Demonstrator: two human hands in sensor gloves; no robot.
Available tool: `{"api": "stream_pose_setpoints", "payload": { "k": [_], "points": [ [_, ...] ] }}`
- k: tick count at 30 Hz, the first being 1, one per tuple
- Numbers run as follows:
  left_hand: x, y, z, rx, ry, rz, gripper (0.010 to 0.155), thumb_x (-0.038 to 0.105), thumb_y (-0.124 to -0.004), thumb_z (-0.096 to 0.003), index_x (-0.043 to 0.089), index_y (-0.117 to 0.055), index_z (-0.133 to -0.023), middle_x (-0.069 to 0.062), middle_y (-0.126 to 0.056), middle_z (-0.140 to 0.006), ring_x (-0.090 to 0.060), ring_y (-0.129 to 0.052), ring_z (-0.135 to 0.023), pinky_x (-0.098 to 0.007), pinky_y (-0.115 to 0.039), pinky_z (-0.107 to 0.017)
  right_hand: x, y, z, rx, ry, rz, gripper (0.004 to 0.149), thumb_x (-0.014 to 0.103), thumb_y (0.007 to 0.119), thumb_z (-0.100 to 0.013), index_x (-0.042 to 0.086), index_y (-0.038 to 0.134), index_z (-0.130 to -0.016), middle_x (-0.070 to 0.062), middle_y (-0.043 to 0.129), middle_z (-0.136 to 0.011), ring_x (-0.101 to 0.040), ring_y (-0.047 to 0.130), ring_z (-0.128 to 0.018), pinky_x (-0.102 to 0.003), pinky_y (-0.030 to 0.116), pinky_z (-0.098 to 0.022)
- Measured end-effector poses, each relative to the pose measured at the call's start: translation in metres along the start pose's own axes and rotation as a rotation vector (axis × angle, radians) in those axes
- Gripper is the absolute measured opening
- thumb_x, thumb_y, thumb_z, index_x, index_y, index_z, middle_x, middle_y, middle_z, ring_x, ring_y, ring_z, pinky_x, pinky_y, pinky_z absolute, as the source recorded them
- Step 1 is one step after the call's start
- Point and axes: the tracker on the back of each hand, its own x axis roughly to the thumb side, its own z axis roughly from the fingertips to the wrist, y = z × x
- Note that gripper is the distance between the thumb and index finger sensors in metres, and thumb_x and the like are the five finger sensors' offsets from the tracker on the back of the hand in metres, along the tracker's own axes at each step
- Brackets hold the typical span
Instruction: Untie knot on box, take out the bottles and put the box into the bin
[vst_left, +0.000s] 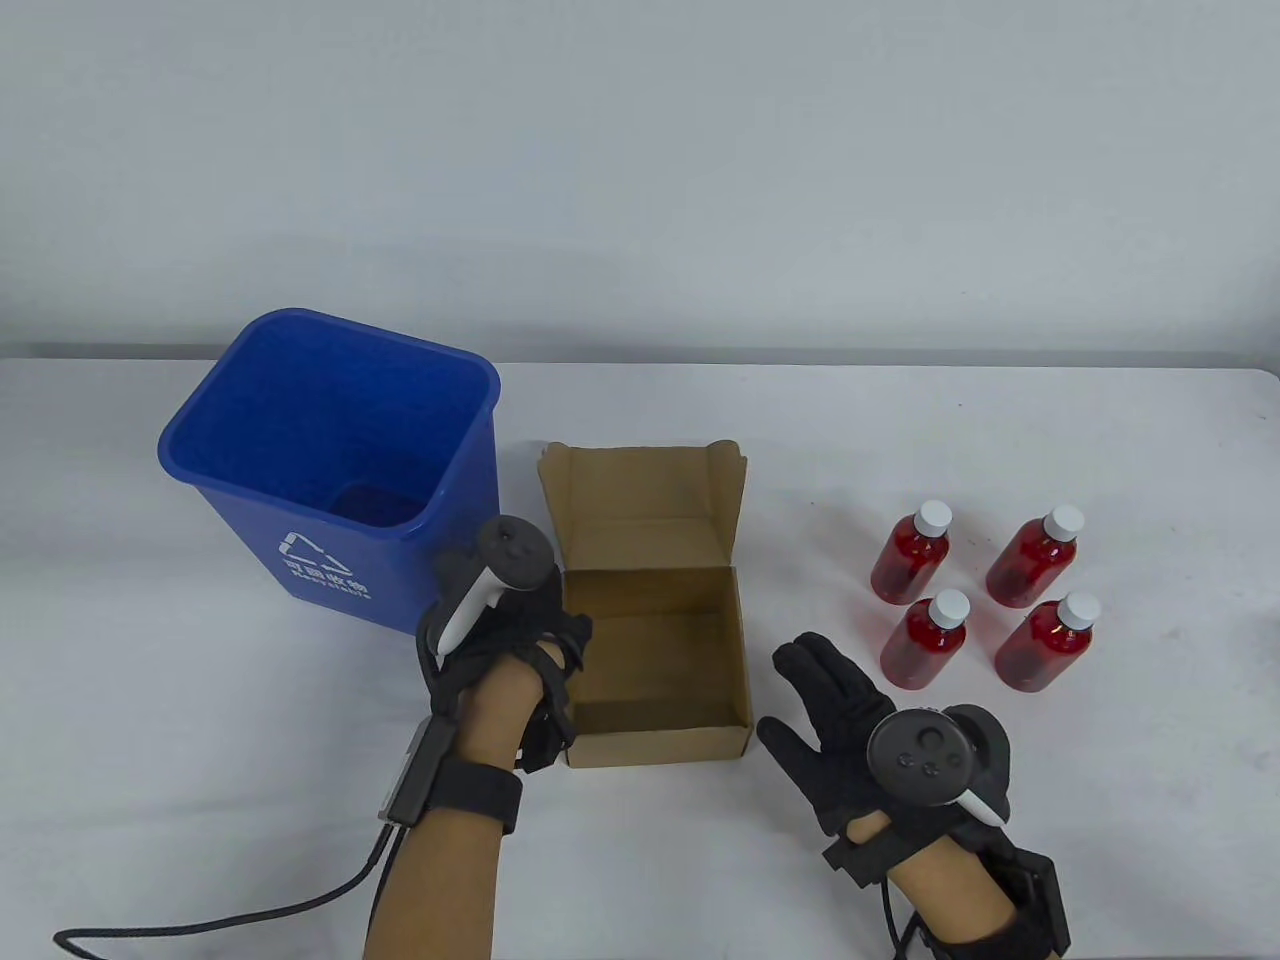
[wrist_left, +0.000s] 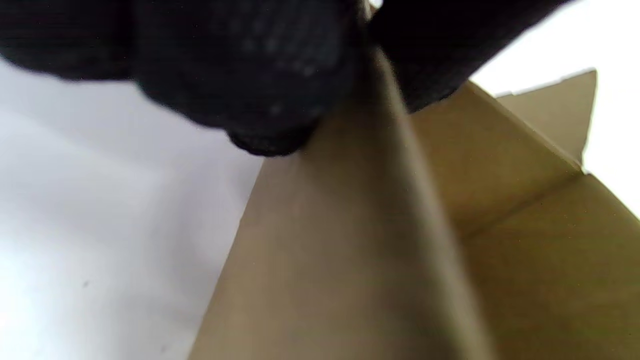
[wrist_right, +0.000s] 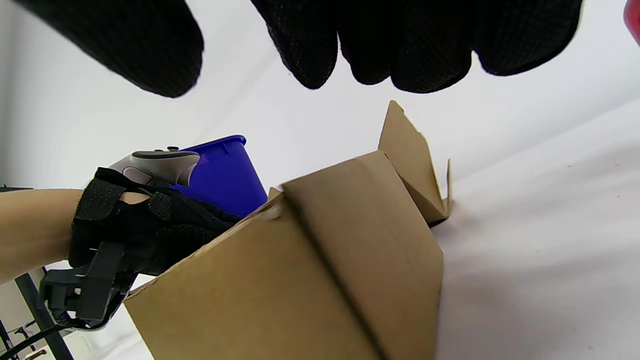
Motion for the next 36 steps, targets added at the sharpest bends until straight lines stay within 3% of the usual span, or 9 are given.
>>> {"api": "stream_pose_setpoints", "payload": {
  "k": [2,7,10,12,20,24,30,36],
  "points": [
    [-0.004,-0.002,0.000,-0.022,0.010,0.051,0.084,0.040,-0.084,-0.0499,0.013,-0.031,-0.110,-0.005,-0.094,-0.053,-0.011,-0.099,-0.009,-0.032,-0.093,-0.012,0.000,0.000,0.000,-0.001,0.001,-0.002,0.071,0.050,0.068,-0.050,0.003,0.056,-0.101,-0.026,0.050,-0.103,-0.055,0.065,-0.088,-0.067,0.061,-0.057],
    [-0.018,-0.006,-0.001,-0.065,0.032,0.165,0.074,0.039,-0.085,-0.0490,0.024,-0.045,-0.110,-0.003,-0.096,-0.043,-0.007,-0.098,-0.002,-0.029,-0.094,-0.006,-0.001,-0.001,0.000,-0.004,0.005,-0.006,0.070,0.050,0.068,-0.050,0.003,0.057,-0.101,-0.026,0.051,-0.103,-0.055,0.066,-0.088,-0.067,0.061,-0.057],
    [-0.021,-0.010,0.000,-0.015,0.059,0.109,0.059,0.039,-0.083,-0.0498,0.024,-0.062,-0.102,-0.002,-0.096,-0.042,-0.006,-0.097,-0.002,-0.028,-0.094,-0.006,-0.002,-0.002,0.000,-0.006,0.008,-0.009,0.070,0.050,0.068,-0.050,0.003,0.057,-0.101,-0.026,0.051,-0.103,-0.055,0.066,-0.088,-0.067,0.061,-0.057],
    [-0.026,-0.015,-0.004,-0.082,0.067,0.107,0.048,0.040,-0.079,-0.0528,0.024,-0.067,-0.097,-0.002,-0.094,-0.047,-0.006,-0.097,-0.007,-0.028,-0.094,-0.011,-0.002,-0.002,0.000,-0.008,0.010,-0.010,0.070,0.050,0.068,-0.050,0.003,0.058,-0.100,-0.026,0.052,-0.103,-0.055,0.067,-0.087,-0.067,0.062,-0.057],
    [-0.035,-0.025,-0.006,-0.210,0.083,0.211,0.062,0.042,-0.076,-0.0525,0.012,-0.061,-0.105,-0.009,-0.095,-0.054,-0.012,-0.099,-0.013,-0.034,-0.092,-0.015,-0.003,-0.003,0.000,-0.006,0.015,-0.017,0.069,0.050,0.068,-0.050,0.003,0.059,-0.100,-0.026,0.053,-0.102,-0.054,0.068,-0.087,-0.066,0.063,-0.056],
    [-0.033,-0.026,-0.002,-0.244,0.125,0.198,0.071,0.045,-0.070,-0.0531,-0.006,-0.057,-0.102,-0.013,-0.099,-0.054,-0.017,-0.102,-0.009,-0.036,-0.092,-0.011,-0.004,-0.003,-0.001,-0.003,0.017,-0.016,0.069,0.050,0.068,-0.050,0.003,0.060,-0.100,-0.026,0.054,-0.102,-0.054,0.069,-0.086,-0.066,0.063,-0.056],
    [-0.012,-0.021,0.016,-0.135,0.025,0.058,0.066,0.041,-0.070,-0.0522,-0.003,-0.063,-0.101,-0.015,-0.103,-0.050,-0.018,-0.103,-0.004,-0.036,-0.093,-0.006,-0.005,-0.006,0.000,-0.014,0.022,-0.024,0.069,0.050,0.068,-0.050,0.003,0.060,-0.100,-0.026,0.054,-0.102,-0.054,0.070,-0.086,-0.066,0.063,-0.056],
    [0.025,0.008,0.061,0.179,-0.158,-0.089,0.068,0.043,-0.068,-0.0520,-0.006,-0.062,-0.100,-0.020,-0.104,-0.058,-0.025,-0.106,-0.004,-0.037,-0.091,-0.002,-0.005,-0.008,0.001,-0.027,0.023,-0.029,0.069,0.050,0.068,-0.050,0.003,0.060,-0.100,-0.026,0.054,-0.102,-0.054,0.070,-0.086,-0.066,0.064,-0.056]
  ]
}}
